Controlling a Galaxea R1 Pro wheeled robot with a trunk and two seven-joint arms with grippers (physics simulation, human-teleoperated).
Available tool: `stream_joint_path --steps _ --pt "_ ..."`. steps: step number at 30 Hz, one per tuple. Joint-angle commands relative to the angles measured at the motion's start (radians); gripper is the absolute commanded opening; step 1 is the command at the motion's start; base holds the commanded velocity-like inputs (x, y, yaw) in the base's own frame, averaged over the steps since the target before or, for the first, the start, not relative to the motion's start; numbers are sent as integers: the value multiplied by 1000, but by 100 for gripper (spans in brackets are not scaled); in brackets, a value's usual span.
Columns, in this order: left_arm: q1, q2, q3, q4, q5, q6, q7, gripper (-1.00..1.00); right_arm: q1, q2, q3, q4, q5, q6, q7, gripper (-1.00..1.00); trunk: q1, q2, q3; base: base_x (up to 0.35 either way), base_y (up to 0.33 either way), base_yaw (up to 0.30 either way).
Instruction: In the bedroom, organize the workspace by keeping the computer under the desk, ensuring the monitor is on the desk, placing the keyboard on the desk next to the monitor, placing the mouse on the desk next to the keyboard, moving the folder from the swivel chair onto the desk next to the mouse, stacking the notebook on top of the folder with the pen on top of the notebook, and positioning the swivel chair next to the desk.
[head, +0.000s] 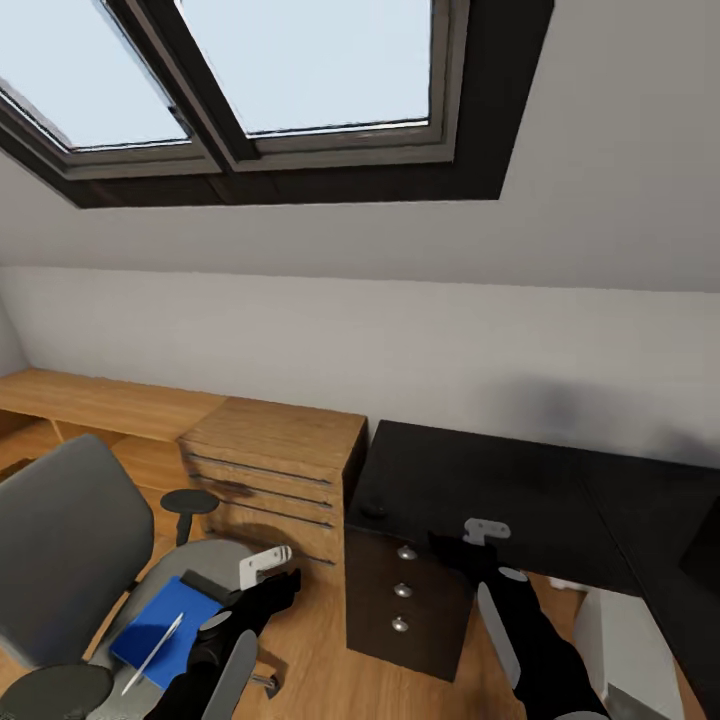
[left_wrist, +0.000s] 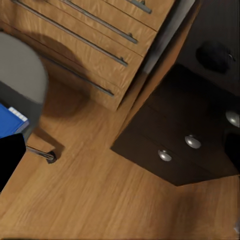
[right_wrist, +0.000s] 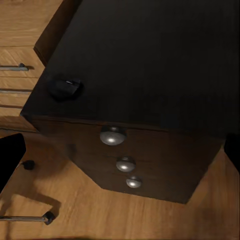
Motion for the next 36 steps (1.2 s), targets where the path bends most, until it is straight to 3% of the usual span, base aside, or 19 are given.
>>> stream_joint_path --steps 1,11,16,22,23,25,32,36 --pt "-1 0 -1 -2 10 2 10 100 -1 1 -2 -1 -7 4 0 100 -4 5 2 -294 155 -261" --pt "-1 1 0 -1 10 2 10 100 -1 0 -2 32 -4 -39 -1 100 -42 75 41 -286 139 -262" --pt "3 3 0 3 8 0 11 100 23 1 -2 71 3 -201 -13 100 -42 75 45 -58 21 -259" --pt "59 4 0 26 2 -3 12 100 86 1 -1 153 7 -334 -22 100 -42 75 50 -7 3 -239" --pt "96 4 0 65 0 -20 11 100 119 2 0 233 8 -467 -24 100 -42 75 51 -1 0 -233" --pt "112 4 0 99 0 -66 9 100 132 3 1 295 8 -549 -24 100 -42 75 53 -1 0 -233" --pt "135 8 -1 247 -8 -265 3 100 144 5 4 532 8 -752 -22 100 -42 75 59 0 0 -229" --pt "144 14 -1 369 -38 -366 2 100 146 5 4 665 8 -888 -22 100 -42 75 62 0 0 -204"
